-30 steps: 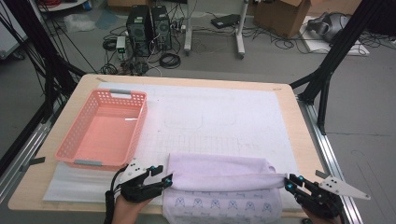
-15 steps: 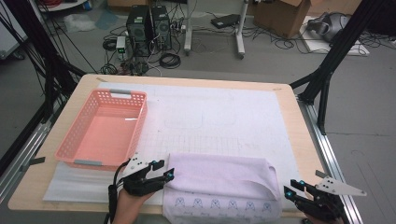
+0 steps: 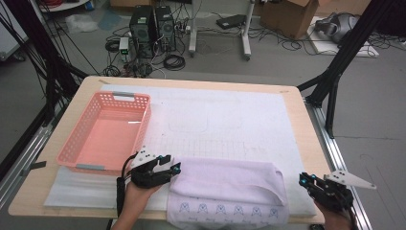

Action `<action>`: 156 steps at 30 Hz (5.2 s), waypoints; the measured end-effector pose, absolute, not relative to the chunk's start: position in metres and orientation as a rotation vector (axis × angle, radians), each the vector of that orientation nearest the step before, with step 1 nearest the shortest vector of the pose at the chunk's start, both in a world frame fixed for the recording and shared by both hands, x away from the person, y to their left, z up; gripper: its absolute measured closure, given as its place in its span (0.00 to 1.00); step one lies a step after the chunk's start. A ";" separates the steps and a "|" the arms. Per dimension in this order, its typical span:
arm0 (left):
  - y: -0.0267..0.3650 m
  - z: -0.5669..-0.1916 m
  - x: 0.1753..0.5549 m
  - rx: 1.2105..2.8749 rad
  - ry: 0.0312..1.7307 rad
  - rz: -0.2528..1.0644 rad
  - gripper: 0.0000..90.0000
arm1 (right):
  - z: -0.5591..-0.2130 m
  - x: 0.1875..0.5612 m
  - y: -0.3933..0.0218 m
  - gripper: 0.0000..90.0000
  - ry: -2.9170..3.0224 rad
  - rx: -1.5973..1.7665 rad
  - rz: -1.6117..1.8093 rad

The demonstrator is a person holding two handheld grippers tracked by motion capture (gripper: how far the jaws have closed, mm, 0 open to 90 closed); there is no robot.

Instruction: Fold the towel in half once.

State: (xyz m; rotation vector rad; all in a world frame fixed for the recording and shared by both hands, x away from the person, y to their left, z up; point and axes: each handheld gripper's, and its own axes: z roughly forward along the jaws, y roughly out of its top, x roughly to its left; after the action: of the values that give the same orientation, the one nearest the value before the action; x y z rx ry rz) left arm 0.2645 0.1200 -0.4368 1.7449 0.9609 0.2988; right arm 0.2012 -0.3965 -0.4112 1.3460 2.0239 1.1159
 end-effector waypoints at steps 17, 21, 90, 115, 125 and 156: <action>0.110 -0.443 0.287 1.786 0.955 0.283 0.52 | -0.442 0.257 -0.358 0.80 2.226 1.300 1.073; 0.109 -0.443 0.286 1.790 0.953 0.284 0.52 | -0.443 0.257 -0.354 0.76 2.250 1.256 1.043; 0.090 -0.451 0.280 2.004 1.015 0.388 0.66 | -0.442 0.257 -0.358 0.74 2.228 1.373 0.983; 0.095 -0.421 0.318 1.811 1.076 0.411 0.92 | -0.431 0.281 -0.358 0.95 2.134 1.328 1.144; 0.090 -0.399 0.386 1.765 1.140 0.457 0.92 | -0.407 0.345 -0.354 0.95 2.076 1.316 1.120; 0.083 -0.416 0.435 1.861 1.175 0.376 0.51 | -0.413 0.420 -0.348 0.64 2.069 1.466 1.141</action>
State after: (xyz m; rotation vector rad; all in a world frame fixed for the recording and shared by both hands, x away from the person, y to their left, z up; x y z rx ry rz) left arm 0.4350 0.0831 -0.4159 1.8611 1.1747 0.3756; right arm 0.4201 -0.3483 -0.4125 1.4657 2.0689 1.1407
